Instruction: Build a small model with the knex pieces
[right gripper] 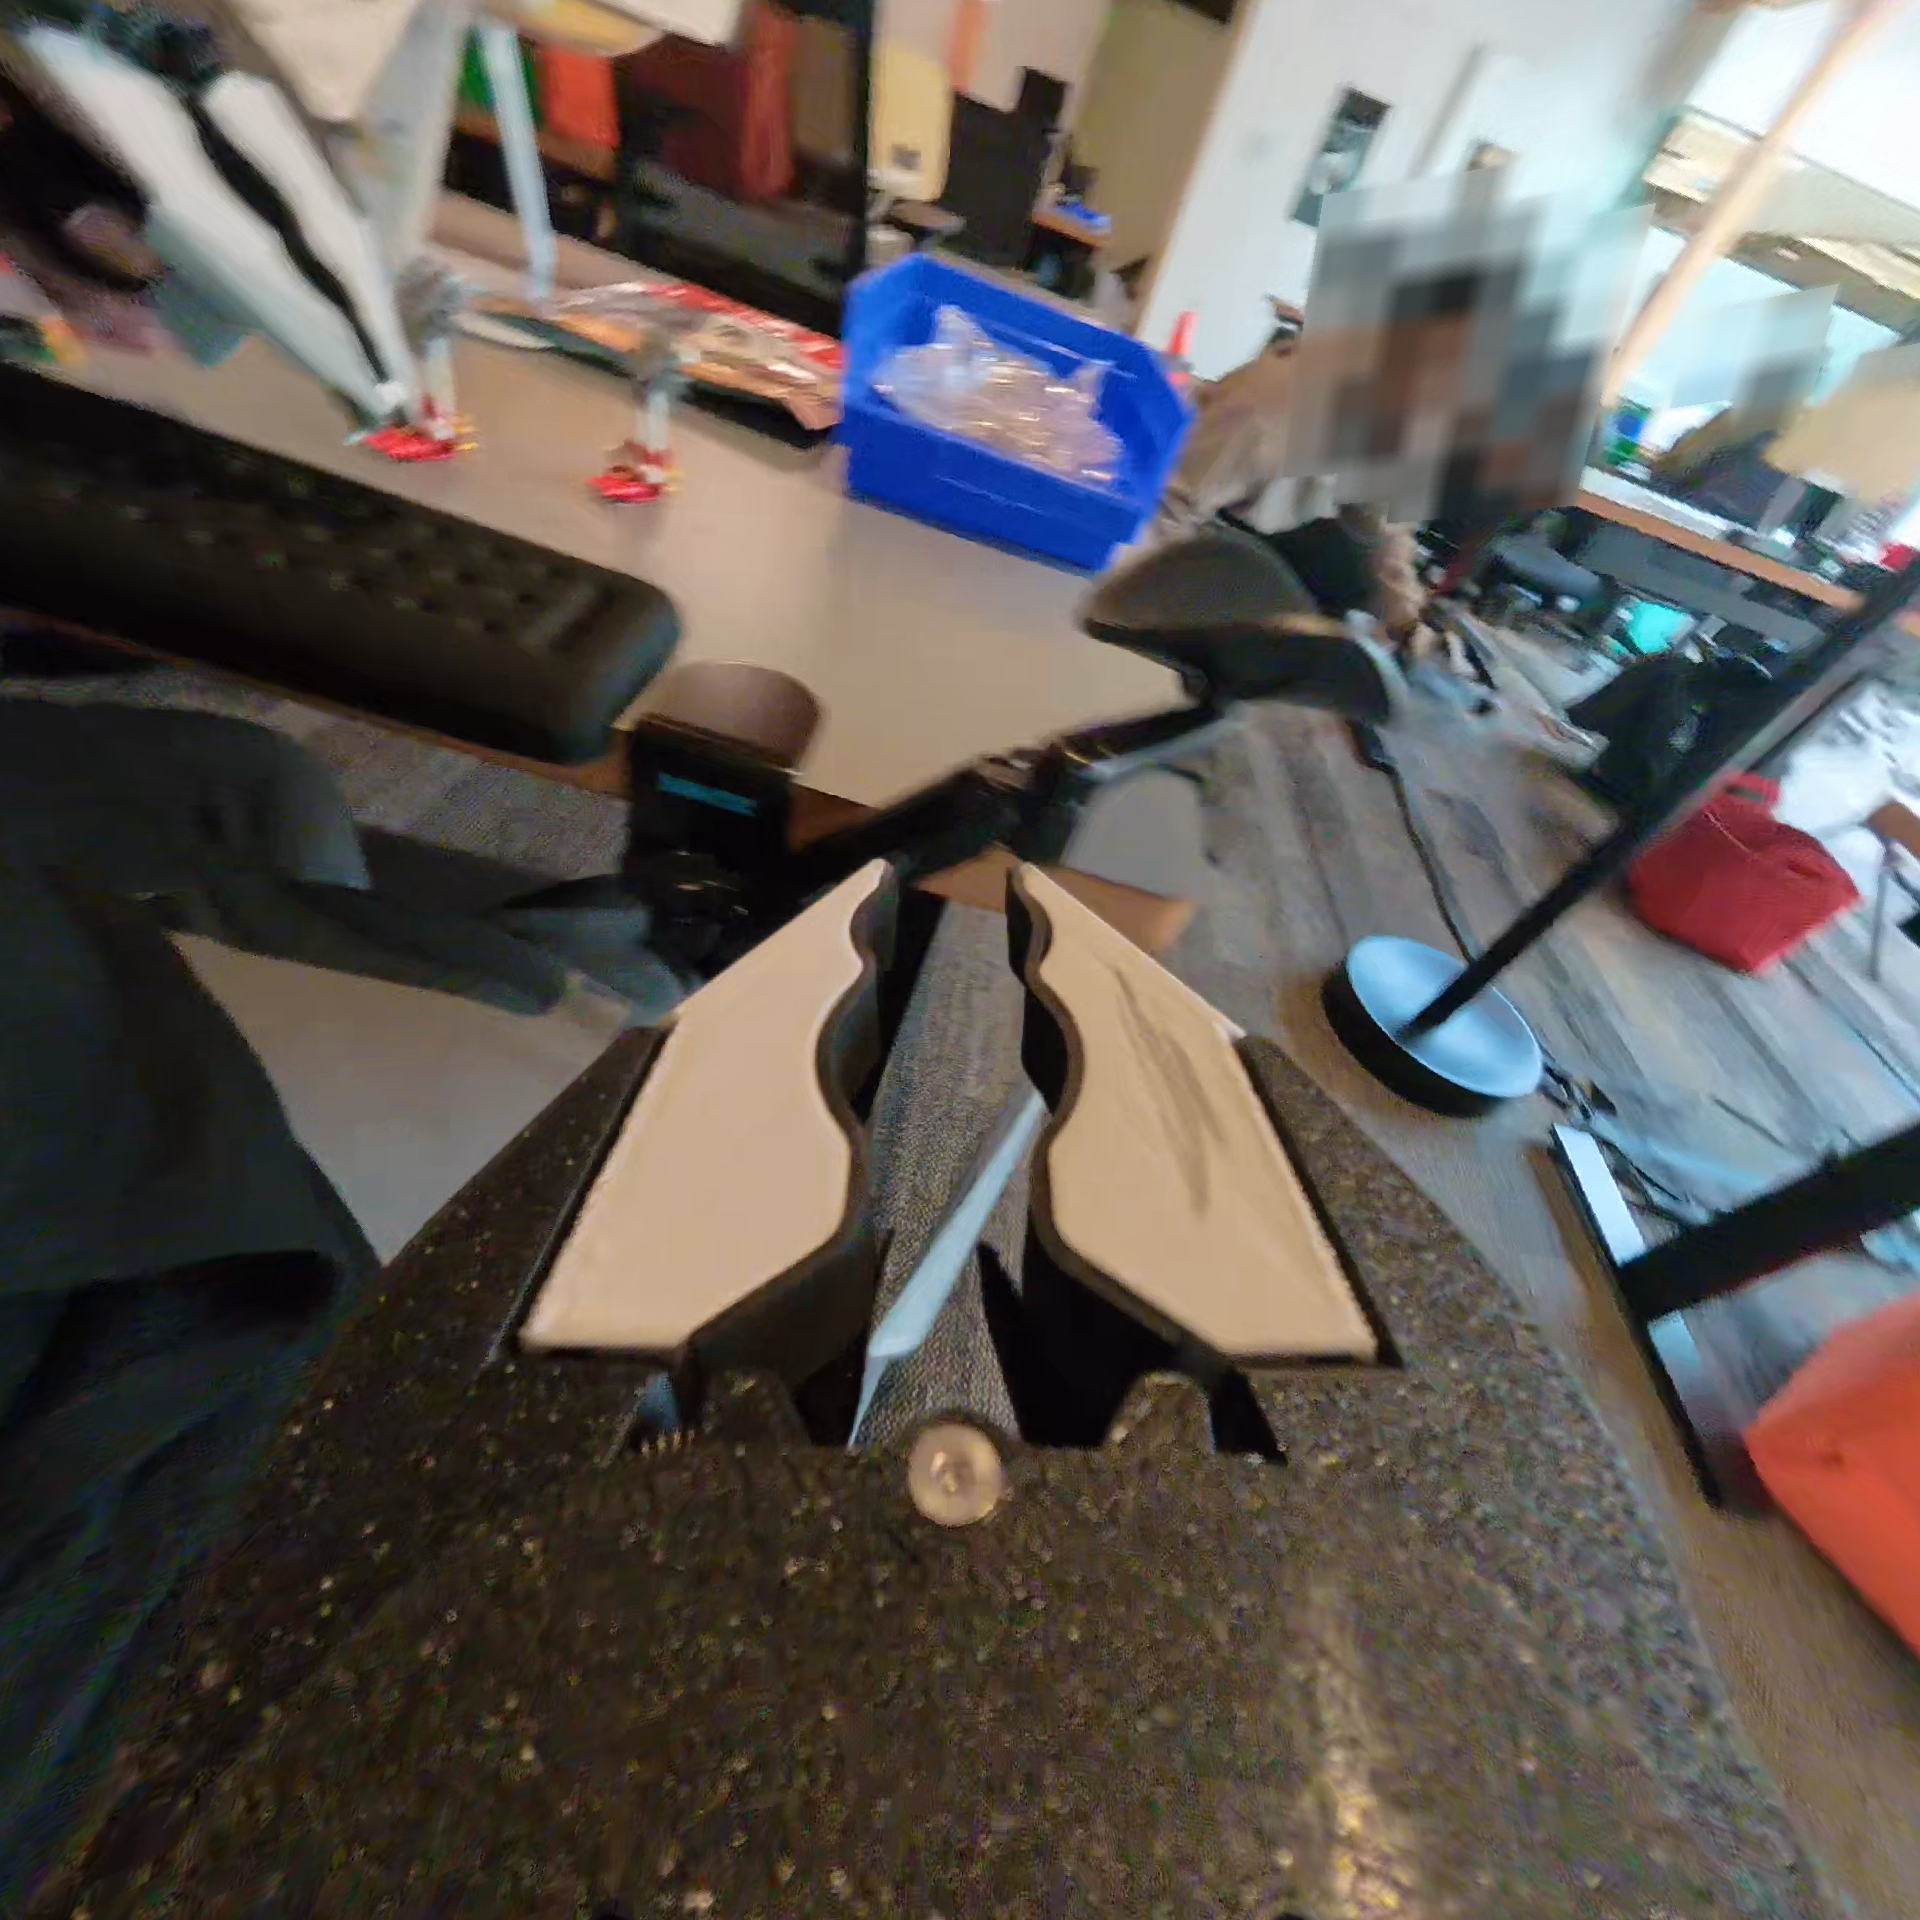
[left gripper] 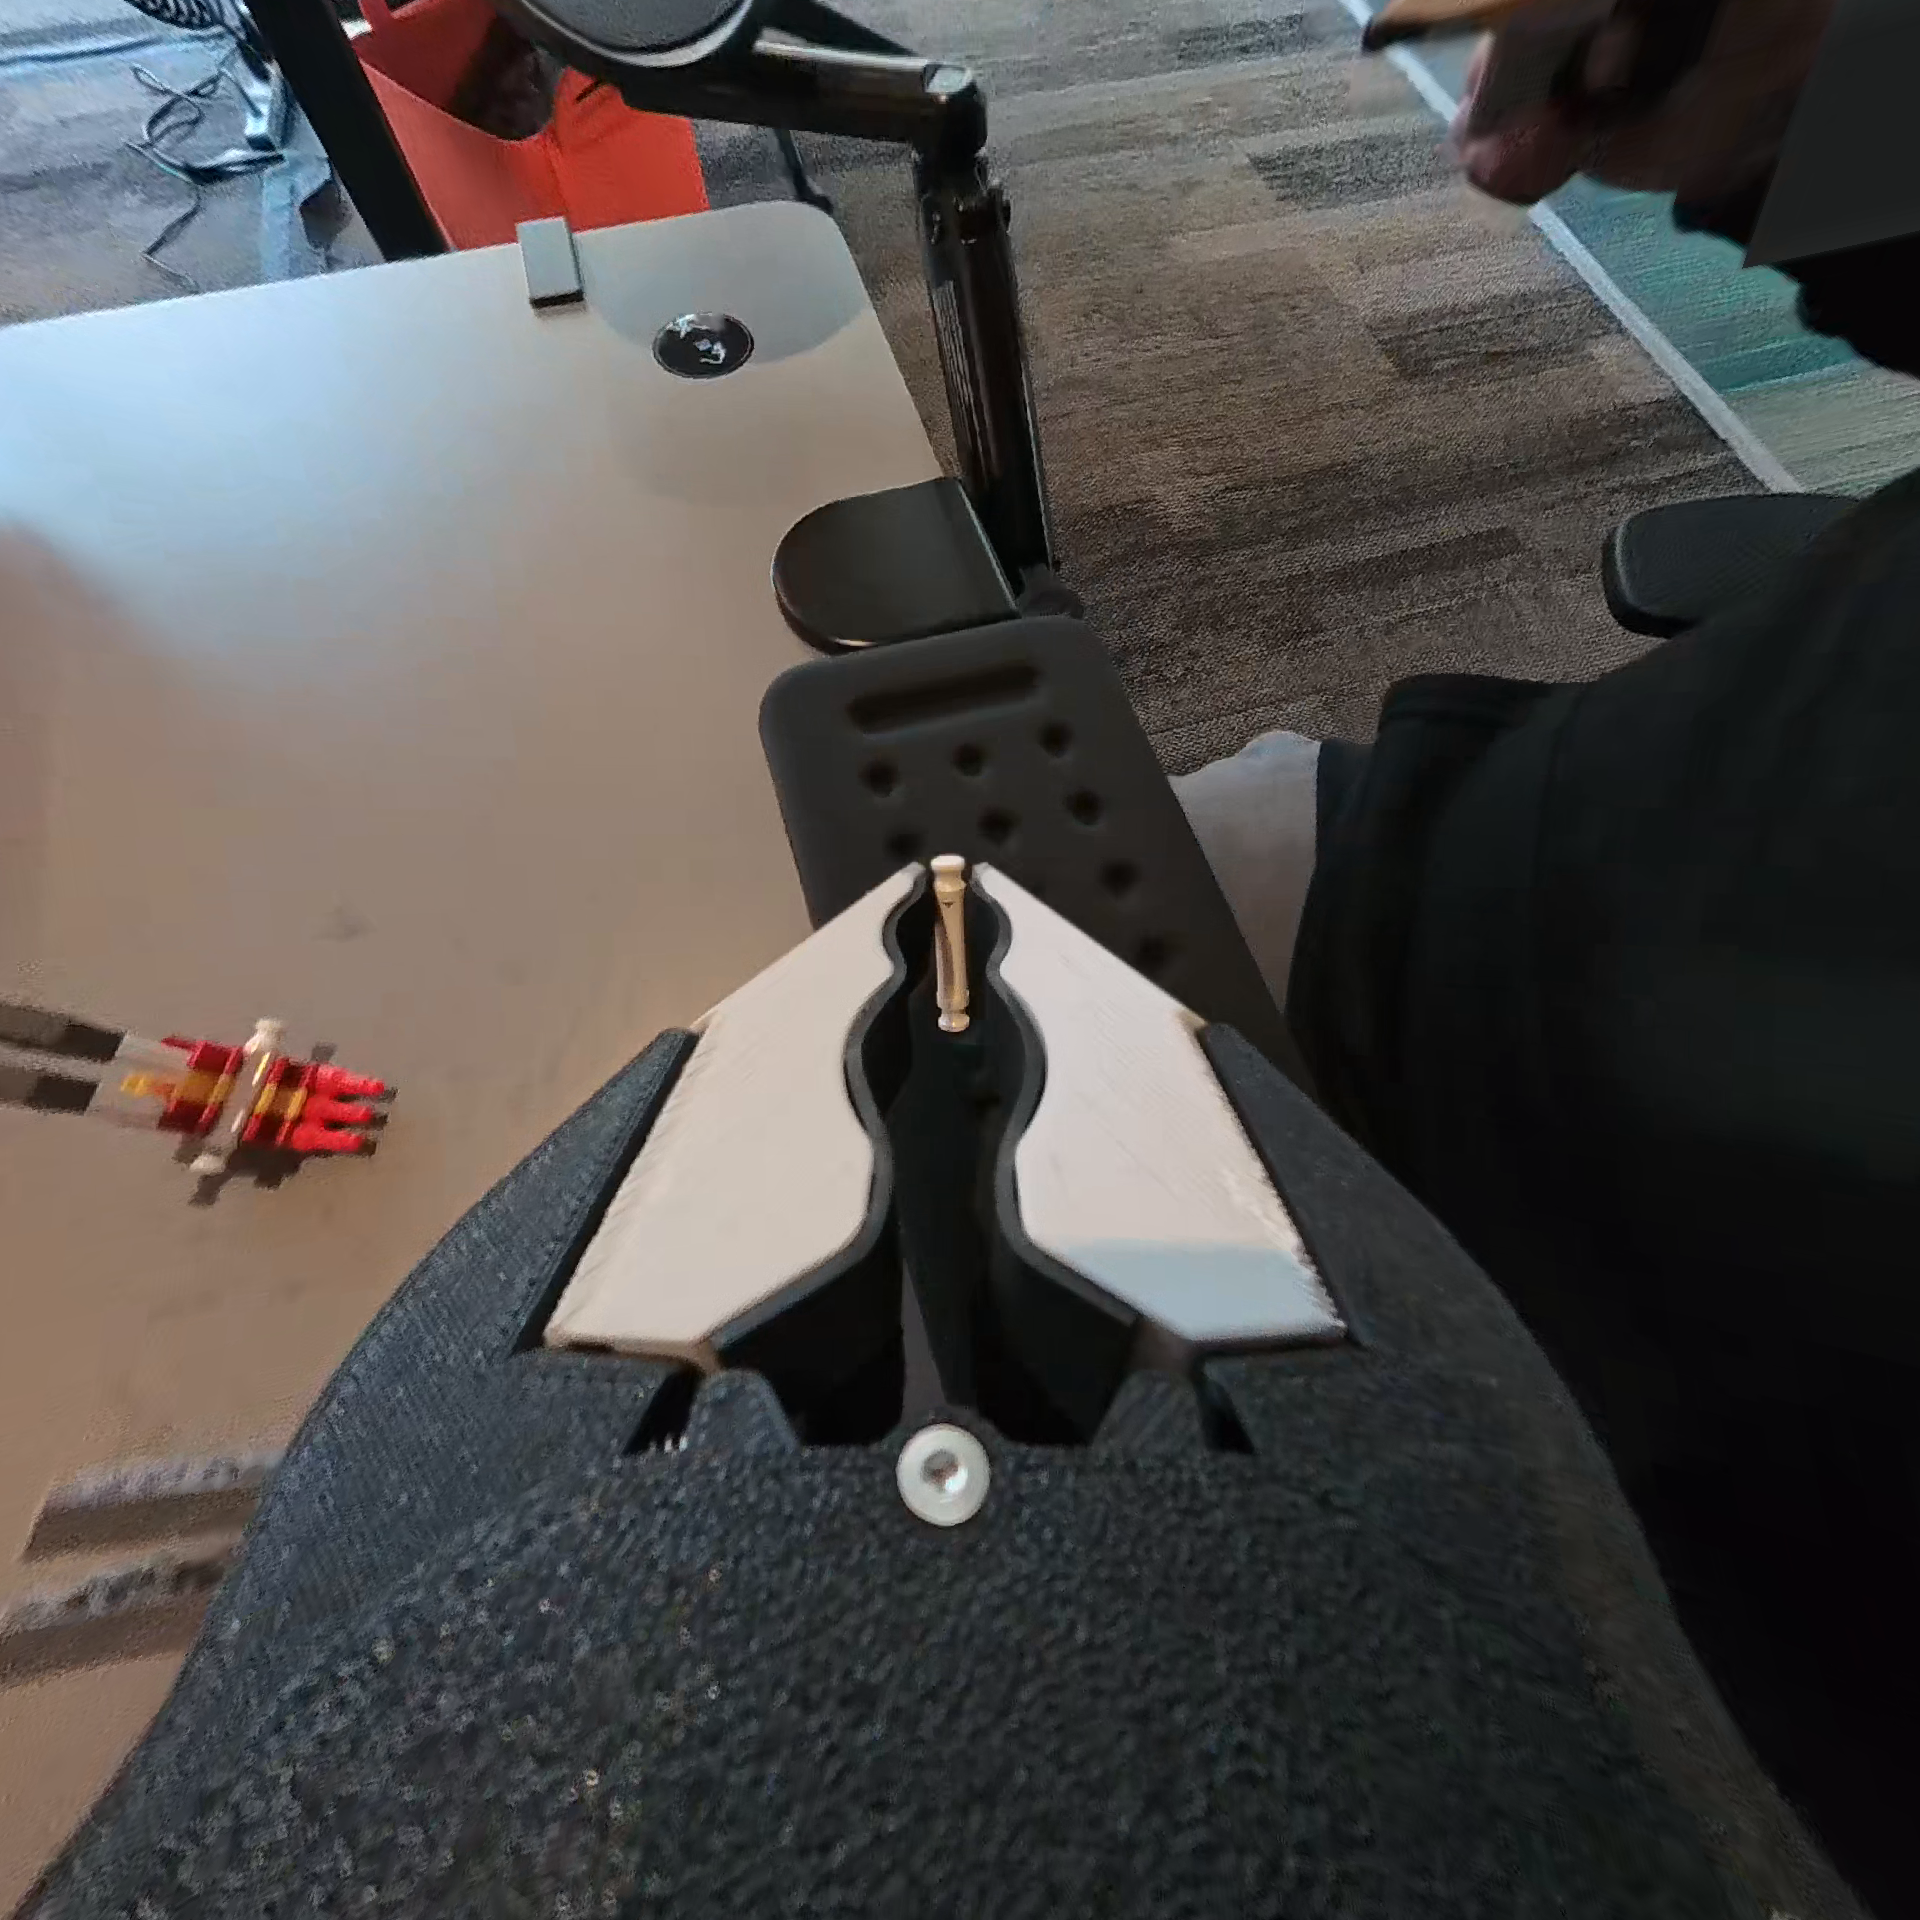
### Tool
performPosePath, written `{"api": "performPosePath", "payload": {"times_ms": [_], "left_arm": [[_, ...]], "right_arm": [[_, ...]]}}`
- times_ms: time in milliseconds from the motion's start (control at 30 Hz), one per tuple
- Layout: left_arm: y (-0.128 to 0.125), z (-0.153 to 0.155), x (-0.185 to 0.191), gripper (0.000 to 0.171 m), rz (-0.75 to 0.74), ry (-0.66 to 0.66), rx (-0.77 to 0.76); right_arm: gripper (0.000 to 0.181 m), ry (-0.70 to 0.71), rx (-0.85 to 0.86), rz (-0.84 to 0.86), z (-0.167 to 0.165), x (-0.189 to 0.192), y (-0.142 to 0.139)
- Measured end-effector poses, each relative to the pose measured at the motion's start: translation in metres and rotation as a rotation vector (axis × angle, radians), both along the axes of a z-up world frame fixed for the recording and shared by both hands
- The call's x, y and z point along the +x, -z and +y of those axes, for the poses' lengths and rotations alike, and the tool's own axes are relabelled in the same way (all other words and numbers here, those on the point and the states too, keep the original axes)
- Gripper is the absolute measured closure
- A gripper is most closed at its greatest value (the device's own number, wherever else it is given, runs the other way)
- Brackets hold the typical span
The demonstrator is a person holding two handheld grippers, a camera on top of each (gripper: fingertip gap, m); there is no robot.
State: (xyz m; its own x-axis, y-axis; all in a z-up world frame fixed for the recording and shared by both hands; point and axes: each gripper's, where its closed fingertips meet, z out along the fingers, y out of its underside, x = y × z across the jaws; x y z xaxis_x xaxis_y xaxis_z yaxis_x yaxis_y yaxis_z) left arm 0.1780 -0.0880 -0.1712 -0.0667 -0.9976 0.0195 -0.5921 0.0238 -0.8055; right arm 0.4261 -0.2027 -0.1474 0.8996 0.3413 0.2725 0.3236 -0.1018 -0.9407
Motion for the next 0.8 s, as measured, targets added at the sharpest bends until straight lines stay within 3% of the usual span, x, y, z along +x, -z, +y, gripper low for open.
{"api": "performPosePath", "payload": {"times_ms": [167, 567, 700, 800], "left_arm": [[0.01, -0.001, 0.022, 0.166, 0.016, -0.017, 0.03], [0.028, 0.018, 0.048, 0.166, 0.077, -0.142, 0.133], [0.029, 0.028, 0.053, 0.167, 0.07, -0.206, 0.274], [0.029, 0.029, 0.058, 0.167, 0.058, -0.24, 0.338]], "right_arm": [[0.161, 0.138, 0.003, 0.037, -0.025, 0.067, 0.009], [0.161, 0.292, -0.044, 0.102, -0.062, 0.139, 0.062], [0.161, 0.506, 0.005, 0.185, -0.115, 0.203, 0.057], [0.161, 0.795, 0.074, 0.207, -0.194, 0.272, 0.043]]}}
